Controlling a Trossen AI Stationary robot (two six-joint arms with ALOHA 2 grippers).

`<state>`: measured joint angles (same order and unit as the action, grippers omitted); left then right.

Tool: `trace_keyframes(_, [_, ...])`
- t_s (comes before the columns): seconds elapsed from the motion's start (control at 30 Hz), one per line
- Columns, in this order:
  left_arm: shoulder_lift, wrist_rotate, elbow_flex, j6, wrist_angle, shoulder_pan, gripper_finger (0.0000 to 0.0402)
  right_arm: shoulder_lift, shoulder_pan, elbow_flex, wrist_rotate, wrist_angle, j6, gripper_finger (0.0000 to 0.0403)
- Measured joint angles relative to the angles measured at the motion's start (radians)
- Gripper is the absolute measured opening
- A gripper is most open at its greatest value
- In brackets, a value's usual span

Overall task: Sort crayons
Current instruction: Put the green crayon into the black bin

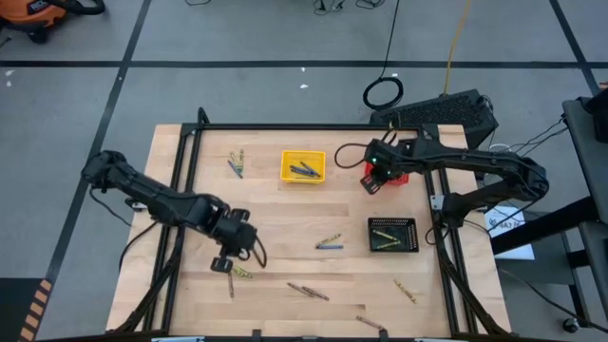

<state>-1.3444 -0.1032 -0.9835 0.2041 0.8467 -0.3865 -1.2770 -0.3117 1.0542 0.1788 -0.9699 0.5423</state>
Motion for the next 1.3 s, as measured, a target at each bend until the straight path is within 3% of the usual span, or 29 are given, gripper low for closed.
trace_keyframes(0.3, [-0.005,-0.048,0.061,0.138,-0.035,-0.071,0.0063,0.000,0.026,0.000,0.002,0.000,0.022,0.0089])
trace_keyframes(0.43, [-0.027,-0.054,0.074,0.138,-0.061,-0.081,0.0063,0.000,0.027,0.000,0.002,0.001,0.023,0.0089])
trace_keyframes(0.67, [-0.086,-0.055,0.112,0.109,-0.259,-0.083,0.0063,0.000,0.027,0.000,0.003,0.001,0.023,0.0089])
trace_keyframes(1.07, [-0.122,-0.158,0.112,0.131,-0.264,-0.083,0.0063,0.000,0.027,0.000,0.006,0.007,0.022,0.0089])
trace_keyframes(1.3, [-0.122,0.011,0.112,0.130,-0.263,-0.102,0.0063,0.000,0.027,0.000,0.007,0.009,0.022,0.0089])
